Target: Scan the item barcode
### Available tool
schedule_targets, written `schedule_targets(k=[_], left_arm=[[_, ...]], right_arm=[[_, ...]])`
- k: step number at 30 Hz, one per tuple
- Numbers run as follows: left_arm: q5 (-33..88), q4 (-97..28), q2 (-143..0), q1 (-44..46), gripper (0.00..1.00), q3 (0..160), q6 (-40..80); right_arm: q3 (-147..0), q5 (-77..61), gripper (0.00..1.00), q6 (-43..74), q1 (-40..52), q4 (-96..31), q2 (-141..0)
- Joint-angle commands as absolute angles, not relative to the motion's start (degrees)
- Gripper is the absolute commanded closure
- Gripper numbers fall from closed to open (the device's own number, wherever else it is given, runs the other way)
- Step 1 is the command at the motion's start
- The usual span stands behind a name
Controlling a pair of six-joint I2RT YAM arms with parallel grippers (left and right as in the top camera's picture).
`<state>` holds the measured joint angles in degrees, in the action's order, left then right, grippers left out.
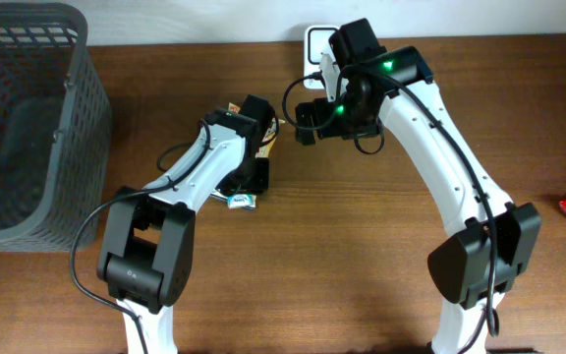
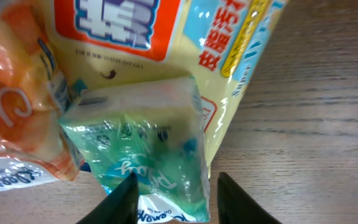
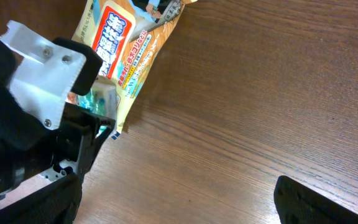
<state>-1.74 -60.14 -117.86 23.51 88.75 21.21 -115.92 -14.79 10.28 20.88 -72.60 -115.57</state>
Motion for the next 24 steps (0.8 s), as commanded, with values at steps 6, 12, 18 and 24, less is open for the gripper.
schedule_targets(k=[6,12,18,24], left_arm=[[1.74,-59.81,-117.4,23.53,1.0,87.85,21.82],[6.94,-62.22,-117.4,23.46,1.0,90.5,21.58],[19.55,-63.46,-116.31,23.49,1.0,94.72,16.93],[24.32,-63.44,-116.22,22.31,1.0,94.76,16.6]], right_arm=[[-115.68,-14.31,0.02,9.87,20.99,-72.55,-115.79],[-115.68,-14.31,0.02,9.87,20.99,-72.55,-115.79],[-115.68,-14.31,0.02,9.87,20.99,-72.55,-115.79],[-115.68,-14.31,0.01,9.87,20.99,-72.55,-115.79]])
